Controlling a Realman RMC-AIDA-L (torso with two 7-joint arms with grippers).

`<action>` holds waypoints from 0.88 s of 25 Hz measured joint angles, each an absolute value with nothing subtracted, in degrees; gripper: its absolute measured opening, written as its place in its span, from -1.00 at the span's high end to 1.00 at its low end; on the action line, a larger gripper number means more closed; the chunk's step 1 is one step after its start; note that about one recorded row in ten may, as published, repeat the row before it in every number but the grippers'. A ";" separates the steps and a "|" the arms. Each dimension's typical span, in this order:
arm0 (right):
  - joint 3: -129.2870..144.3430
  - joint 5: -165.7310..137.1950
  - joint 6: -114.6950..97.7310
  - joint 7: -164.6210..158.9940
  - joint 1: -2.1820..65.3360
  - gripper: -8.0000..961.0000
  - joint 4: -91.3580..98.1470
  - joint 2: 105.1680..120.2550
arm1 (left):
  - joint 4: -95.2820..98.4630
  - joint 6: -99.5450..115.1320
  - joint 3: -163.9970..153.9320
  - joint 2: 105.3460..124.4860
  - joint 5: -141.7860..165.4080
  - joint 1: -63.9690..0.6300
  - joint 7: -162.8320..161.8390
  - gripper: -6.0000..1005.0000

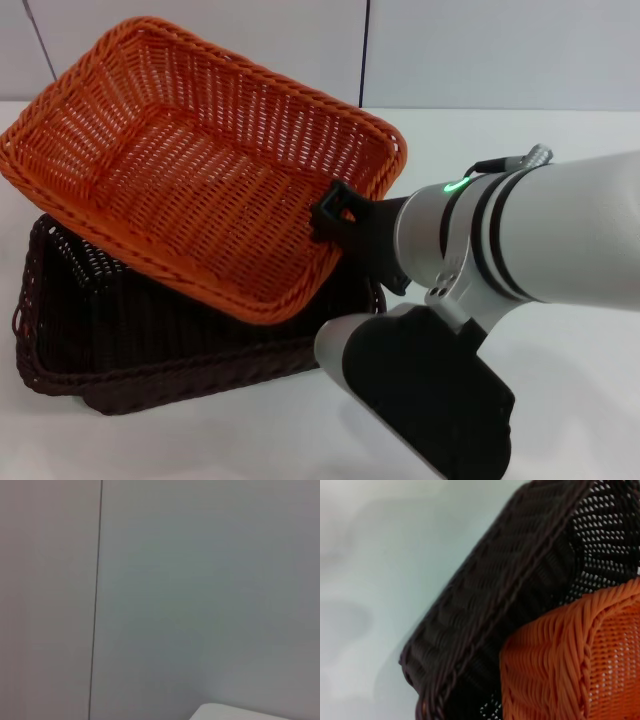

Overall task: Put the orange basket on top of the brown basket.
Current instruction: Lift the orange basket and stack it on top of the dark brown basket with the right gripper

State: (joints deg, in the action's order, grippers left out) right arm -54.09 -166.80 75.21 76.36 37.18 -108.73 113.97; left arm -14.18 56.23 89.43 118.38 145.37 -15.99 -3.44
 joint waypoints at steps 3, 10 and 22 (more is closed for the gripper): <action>-53.43 -166.79 75.43 76.21 37.58 0.60 -108.24 113.92 | -14.16 55.61 89.62 118.39 145.36 -16.14 -3.43 -0.58; -53.58 -167.06 75.45 73.98 36.87 0.66 -106.76 114.10 | -13.98 54.44 90.46 118.34 145.32 -16.60 -3.43 -0.58; -58.66 -167.25 72.49 78.54 35.66 0.66 -106.10 114.05 | -13.12 52.90 91.13 118.14 145.28 -17.62 -3.42 -0.58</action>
